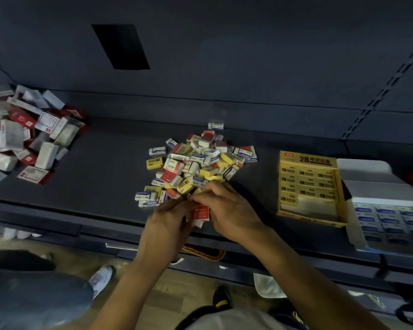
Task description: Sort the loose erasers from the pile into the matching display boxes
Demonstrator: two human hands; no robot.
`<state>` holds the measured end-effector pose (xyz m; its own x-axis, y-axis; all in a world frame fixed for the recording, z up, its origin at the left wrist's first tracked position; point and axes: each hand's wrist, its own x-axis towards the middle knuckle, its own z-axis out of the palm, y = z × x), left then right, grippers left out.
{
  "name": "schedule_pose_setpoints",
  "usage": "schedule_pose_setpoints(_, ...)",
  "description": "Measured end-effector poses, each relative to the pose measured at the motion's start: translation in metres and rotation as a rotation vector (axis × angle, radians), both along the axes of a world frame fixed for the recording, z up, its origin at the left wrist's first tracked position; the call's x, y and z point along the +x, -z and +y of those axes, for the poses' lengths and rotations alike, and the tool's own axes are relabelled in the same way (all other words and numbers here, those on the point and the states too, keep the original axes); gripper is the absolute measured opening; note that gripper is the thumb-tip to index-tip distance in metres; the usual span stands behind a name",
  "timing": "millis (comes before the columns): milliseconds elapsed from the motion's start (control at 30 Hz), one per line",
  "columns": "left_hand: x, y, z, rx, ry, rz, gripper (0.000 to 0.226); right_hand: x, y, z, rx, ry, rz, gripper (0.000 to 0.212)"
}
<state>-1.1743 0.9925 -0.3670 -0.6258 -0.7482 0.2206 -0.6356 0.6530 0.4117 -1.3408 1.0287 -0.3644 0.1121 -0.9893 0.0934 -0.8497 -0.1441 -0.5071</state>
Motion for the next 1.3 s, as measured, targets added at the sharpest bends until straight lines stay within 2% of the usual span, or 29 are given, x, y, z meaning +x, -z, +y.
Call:
schedule_pose_setpoints(167, 0.003, 0.0, -0.003, 0.03, 0.019, 0.04, 0.034, -0.002, 0.008, -0.003, -0.156, 0.03, -0.014, 0.039)
schedule_pose_setpoints(467, 0.002, -0.007, -0.006, 0.113, 0.027, 0.2, 0.025, -0.01, 0.013, 0.001, -0.184, 0.046, -0.037, 0.031)
schedule_pose_setpoints(600, -0.008, -0.023, -0.002, 0.222, 0.003, 0.336, 0.018, -0.017, 0.003, 0.007, -0.107, 0.182, -0.216, 0.026)
schedule_pose_setpoints(700, -0.018, -0.031, 0.003, 0.407, -0.095, 0.375, 0.012, -0.026, -0.005, 0.013, -0.046, 0.292, -0.362, 0.024)
schedule_pose_setpoints(767, -0.025, -0.032, 0.004, 0.527, -0.167, 0.412, 0.011, -0.034, -0.007, 0.018, -0.003, 0.323, -0.475, 0.026)
schedule_pose_setpoints(867, -0.039, -0.034, 0.008, 0.672, -0.27, 0.56, 0.012, -0.045, -0.011, 0.03, 0.075, 0.357, -0.653, 0.03)
schedule_pose_setpoints(967, -0.054, -0.037, 0.015, 0.769, -0.272, 0.661, 0.014, -0.056, -0.016, 0.042, 0.115, 0.409, -0.771, 0.032)
schedule_pose_setpoints(1200, -0.09, -0.033, 0.034, 0.876, -0.232, 0.664, 0.015, -0.091, -0.022, 0.07, 0.065, 0.428, -0.897, 0.016)
schedule_pose_setpoints(1300, -0.104, -0.035, 0.043, 0.891, -0.185, 0.617, 0.021, -0.107, -0.022, 0.081, 0.05, 0.425, -0.904, 0.016)
